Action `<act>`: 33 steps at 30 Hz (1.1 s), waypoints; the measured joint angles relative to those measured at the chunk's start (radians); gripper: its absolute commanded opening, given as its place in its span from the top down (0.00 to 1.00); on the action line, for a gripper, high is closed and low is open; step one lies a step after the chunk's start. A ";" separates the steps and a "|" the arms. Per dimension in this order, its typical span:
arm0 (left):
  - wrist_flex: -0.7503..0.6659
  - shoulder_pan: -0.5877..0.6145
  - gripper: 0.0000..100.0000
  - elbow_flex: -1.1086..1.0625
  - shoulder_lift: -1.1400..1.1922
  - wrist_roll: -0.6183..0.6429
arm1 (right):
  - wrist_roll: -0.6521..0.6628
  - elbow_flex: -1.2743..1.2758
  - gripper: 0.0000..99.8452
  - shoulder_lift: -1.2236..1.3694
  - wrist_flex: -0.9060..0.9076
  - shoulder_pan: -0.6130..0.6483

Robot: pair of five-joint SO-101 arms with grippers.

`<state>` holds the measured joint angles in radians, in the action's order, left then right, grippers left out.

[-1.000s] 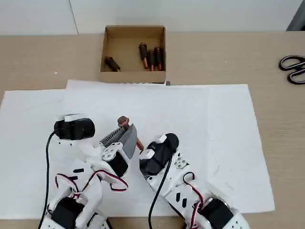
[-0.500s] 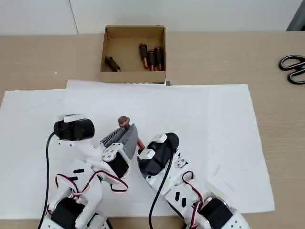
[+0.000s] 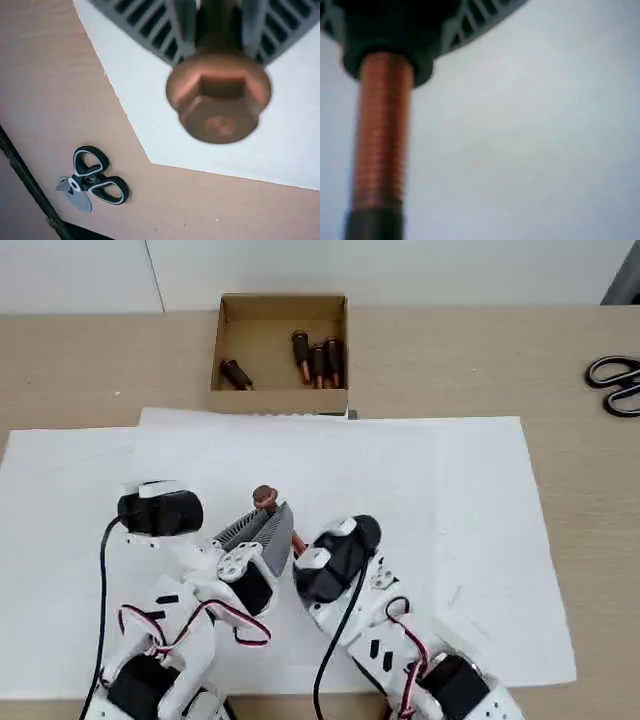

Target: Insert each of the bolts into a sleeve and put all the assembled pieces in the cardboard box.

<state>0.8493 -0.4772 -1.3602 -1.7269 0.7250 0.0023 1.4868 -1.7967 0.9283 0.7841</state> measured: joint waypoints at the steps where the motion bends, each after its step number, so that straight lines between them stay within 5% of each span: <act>1: 0.000 0.000 0.99 0.000 0.000 0.000 | 0.000 0.000 1.00 0.000 0.000 -0.003; 33: 0.089 -0.141 0.99 -0.129 -0.018 -0.064 | 0.055 0.006 1.00 0.005 -0.046 -0.009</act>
<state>0.9383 -0.6183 -1.4891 -1.7453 0.6605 0.0575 1.4929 -1.7921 0.8823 0.7748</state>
